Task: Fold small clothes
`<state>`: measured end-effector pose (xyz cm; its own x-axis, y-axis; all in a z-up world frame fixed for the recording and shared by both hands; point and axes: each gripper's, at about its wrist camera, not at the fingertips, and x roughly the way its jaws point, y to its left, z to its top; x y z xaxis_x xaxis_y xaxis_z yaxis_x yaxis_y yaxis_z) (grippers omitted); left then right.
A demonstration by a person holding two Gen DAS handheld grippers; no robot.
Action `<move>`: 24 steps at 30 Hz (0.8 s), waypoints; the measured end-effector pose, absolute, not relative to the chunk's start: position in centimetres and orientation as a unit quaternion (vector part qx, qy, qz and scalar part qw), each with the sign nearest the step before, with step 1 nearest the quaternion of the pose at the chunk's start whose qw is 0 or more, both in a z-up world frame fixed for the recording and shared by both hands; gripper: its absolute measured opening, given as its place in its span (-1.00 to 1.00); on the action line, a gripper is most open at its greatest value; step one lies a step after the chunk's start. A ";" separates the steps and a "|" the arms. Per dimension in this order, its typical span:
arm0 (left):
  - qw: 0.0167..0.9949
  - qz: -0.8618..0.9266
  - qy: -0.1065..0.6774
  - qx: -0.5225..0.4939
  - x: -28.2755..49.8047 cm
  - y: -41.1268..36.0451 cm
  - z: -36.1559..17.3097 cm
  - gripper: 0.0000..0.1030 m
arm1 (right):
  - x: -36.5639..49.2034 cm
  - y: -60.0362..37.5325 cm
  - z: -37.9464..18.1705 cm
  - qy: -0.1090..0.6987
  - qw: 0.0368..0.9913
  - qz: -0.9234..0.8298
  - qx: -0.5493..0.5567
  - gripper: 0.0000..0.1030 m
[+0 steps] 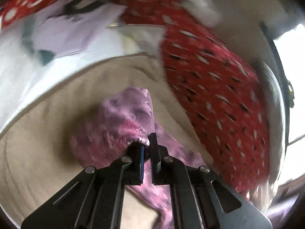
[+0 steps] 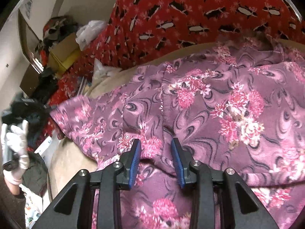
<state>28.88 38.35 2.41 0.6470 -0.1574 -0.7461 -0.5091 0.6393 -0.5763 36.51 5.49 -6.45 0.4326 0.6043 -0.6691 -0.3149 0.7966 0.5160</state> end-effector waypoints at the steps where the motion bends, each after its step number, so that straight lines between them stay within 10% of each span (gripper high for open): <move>1: 0.817 0.099 0.407 -0.396 29.0 36.6 3.4 -0.95 | 36.4 5.2 -6.1 0.459 0.829 0.275 0.161 -0.34; 11: 0.837 0.025 0.430 -0.338 31.4 24.7 6.3 -0.95 | 34.5 -5.1 -3.8 0.417 0.898 0.123 0.065 -0.16; 14: 0.832 -0.001 0.444 -0.332 32.2 20.8 5.8 -0.95 | 34.1 -8.6 -5.5 0.421 0.905 0.053 0.034 0.29; 24: 0.785 -0.025 0.555 -0.275 34.5 9.2 -4.0 -0.94 | 33.4 -10.4 -7.2 0.411 0.906 0.073 0.070 0.45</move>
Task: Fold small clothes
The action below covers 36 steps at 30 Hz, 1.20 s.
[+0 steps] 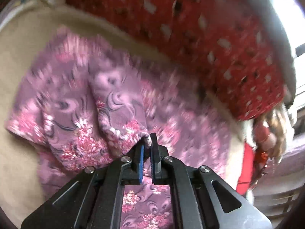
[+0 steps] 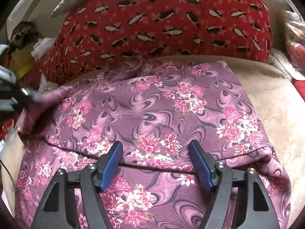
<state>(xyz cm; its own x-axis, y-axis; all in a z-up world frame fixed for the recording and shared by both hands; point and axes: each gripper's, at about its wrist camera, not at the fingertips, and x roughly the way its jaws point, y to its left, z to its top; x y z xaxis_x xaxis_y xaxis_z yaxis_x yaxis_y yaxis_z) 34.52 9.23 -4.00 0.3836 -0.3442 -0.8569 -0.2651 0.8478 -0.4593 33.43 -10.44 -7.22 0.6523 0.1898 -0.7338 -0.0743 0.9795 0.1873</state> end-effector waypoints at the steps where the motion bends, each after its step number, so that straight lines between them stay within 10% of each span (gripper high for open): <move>1: 0.779 -0.023 0.563 -0.275 34.7 9.0 -4.7 -0.94 | 33.4 -10.5 -7.2 0.409 0.906 0.075 0.073 0.45; 8: 0.766 -0.074 0.560 -0.307 31.6 11.6 -3.9 -0.80 | 33.0 -10.7 -6.6 0.414 0.903 0.081 0.078 0.49; 12: 0.791 -0.055 0.507 -0.339 27.8 16.4 -1.7 -0.06 | 33.1 -9.1 -4.3 0.399 0.909 0.093 0.075 0.47; 23: 0.718 -0.019 0.508 -0.476 27.4 23.1 -7.2 -0.03 | 34.3 7.3 -1.6 0.375 0.884 0.258 -0.104 0.47; 25: 0.711 -0.022 0.508 -0.485 27.4 23.4 -7.5 -0.03 | 34.6 9.4 -2.4 0.377 0.876 0.265 -0.142 0.39; 27: 0.710 -0.026 0.509 -0.486 27.2 23.4 -7.7 -0.03 | 34.9 10.6 -2.9 0.374 0.869 0.279 -0.166 -0.61; 28: 0.711 -0.027 0.509 -0.484 27.2 23.4 -7.6 -0.03 | 35.2 10.5 -3.0 0.381 0.865 0.289 -0.155 -0.78; 36: 0.708 -0.040 0.514 -0.482 27.0 21.5 -7.2 -0.03 | 36.9 -3.4 -0.1 0.389 0.877 0.253 0.123 -0.81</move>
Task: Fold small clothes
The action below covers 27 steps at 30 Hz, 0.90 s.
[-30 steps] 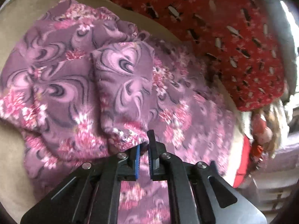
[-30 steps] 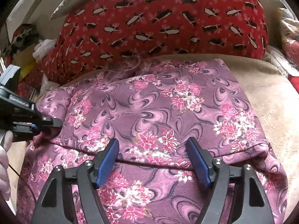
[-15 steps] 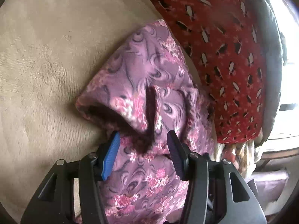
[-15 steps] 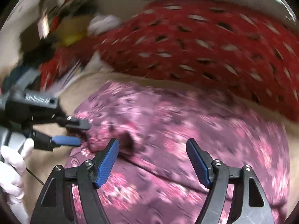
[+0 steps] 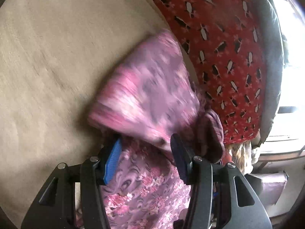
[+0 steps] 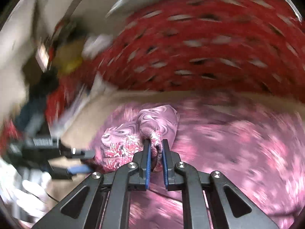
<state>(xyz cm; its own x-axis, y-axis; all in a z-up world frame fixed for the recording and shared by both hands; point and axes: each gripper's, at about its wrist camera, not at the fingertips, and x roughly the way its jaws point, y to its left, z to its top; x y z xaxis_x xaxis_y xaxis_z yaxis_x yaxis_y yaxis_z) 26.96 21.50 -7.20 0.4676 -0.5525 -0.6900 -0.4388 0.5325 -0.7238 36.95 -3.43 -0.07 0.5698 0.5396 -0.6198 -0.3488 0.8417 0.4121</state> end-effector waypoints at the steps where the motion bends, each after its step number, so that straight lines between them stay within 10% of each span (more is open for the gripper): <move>1: 0.706 -0.041 0.518 -0.480 26.9 21.1 -7.2 -0.03 | 37.0 -6.5 -0.5 0.394 0.873 0.233 0.166 -0.81; 11: 0.708 -0.038 0.535 -0.460 27.0 18.5 -7.4 -0.03 | 32.0 -23.1 -5.0 0.381 0.831 0.092 0.395 -0.63; 18: 0.704 -0.039 0.544 -0.456 27.3 17.8 -7.7 0.00 | 31.9 -12.5 -1.2 0.374 0.896 0.166 0.171 0.36; 26: 0.707 -0.039 0.545 -0.448 27.3 17.5 -7.7 0.00 | 32.6 -4.5 -3.3 0.364 0.920 0.098 -0.107 0.26; 27: 0.707 -0.041 0.547 -0.447 27.3 17.5 -7.6 0.00 | 33.4 -5.8 -3.3 0.375 0.918 0.105 -0.070 -0.22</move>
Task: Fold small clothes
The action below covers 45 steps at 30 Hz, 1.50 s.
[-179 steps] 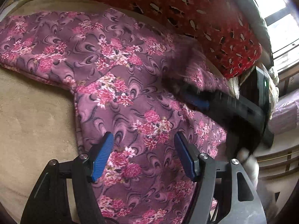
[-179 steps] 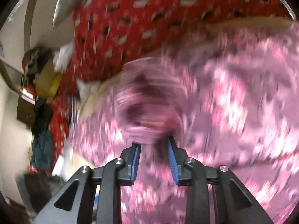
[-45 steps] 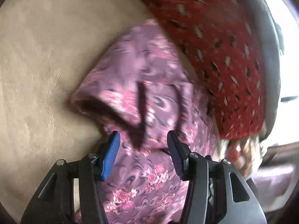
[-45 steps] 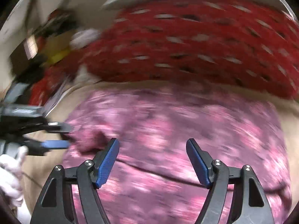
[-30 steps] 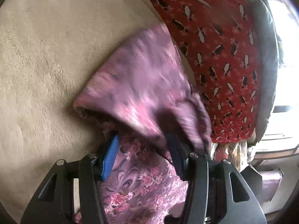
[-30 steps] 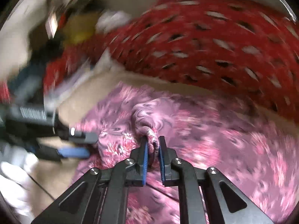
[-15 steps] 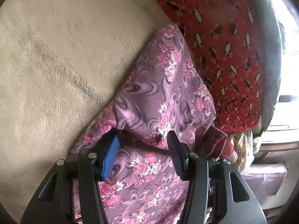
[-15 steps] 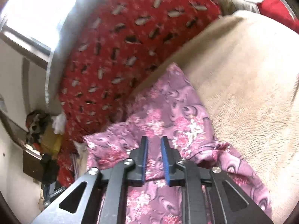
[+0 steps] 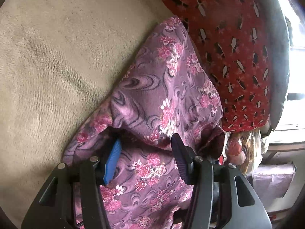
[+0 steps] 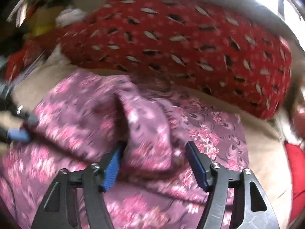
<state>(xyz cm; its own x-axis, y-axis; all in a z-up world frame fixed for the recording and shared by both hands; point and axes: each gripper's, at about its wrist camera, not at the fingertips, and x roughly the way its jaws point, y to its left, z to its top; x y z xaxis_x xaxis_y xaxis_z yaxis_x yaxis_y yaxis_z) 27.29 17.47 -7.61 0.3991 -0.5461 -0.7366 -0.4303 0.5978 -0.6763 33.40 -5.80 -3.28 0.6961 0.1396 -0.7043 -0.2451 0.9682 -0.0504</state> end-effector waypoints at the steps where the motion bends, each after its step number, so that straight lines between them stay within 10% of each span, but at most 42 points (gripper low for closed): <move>1: 0.705 -0.043 0.548 -0.448 27.3 17.5 -7.5 0.00 | 34.1 -7.3 -3.1 0.390 0.912 0.125 -0.016 -0.64; 2: 0.704 -0.046 0.547 -0.450 27.3 17.6 -7.5 0.00 | 35.0 -9.8 -2.8 0.407 0.899 0.148 0.070 -0.88; 13: 0.701 -0.041 0.548 -0.454 27.5 17.9 -7.9 0.00 | 32.2 -29.1 -6.3 0.406 0.801 0.074 0.433 -0.75; 17: 0.706 -0.029 0.549 -0.445 27.6 17.5 -7.7 0.00 | 31.3 -29.9 -5.5 0.357 0.807 0.099 0.459 0.24; 20: 0.713 -0.023 0.553 -0.430 28.0 17.0 -7.2 0.00 | 33.4 -27.0 -6.2 0.422 0.823 0.069 0.374 0.23; 23: 0.716 -0.041 0.551 -0.426 28.5 16.6 -6.5 -0.71 | 35.2 -24.9 -6.0 0.439 0.825 0.111 0.338 -0.83; 27: 0.738 -0.015 0.556 -0.383 29.4 16.3 -6.5 -0.78 | 34.2 -25.5 -2.6 0.344 0.870 0.132 0.327 -0.84; 31: 0.718 -0.008 0.577 -0.389 30.0 16.8 -8.2 -0.80 | 36.3 -26.2 -8.6 0.486 0.818 0.083 0.295 -0.83; 35: 0.731 -0.047 0.563 -0.383 28.0 16.6 -6.0 -0.78 | 33.6 -26.6 -5.0 0.422 0.853 0.094 0.291 -0.71; 37: 0.741 -0.058 0.560 -0.366 26.8 15.6 -5.6 -0.45 | 31.4 -26.1 -3.5 0.392 0.867 0.129 0.281 -0.68; 45: 0.744 -0.058 0.585 -0.318 23.8 13.0 -6.1 -0.36 | 28.6 -23.9 -7.9 0.514 0.820 0.118 0.222 -0.48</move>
<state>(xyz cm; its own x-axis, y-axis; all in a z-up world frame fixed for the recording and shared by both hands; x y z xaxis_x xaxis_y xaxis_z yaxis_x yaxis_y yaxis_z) 23.77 12.98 -6.14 0.3090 -0.4585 -0.8332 -0.2862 0.7907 -0.5413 28.64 -23.92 -7.90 0.4439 0.4217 -0.7906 0.0356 0.8733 0.4859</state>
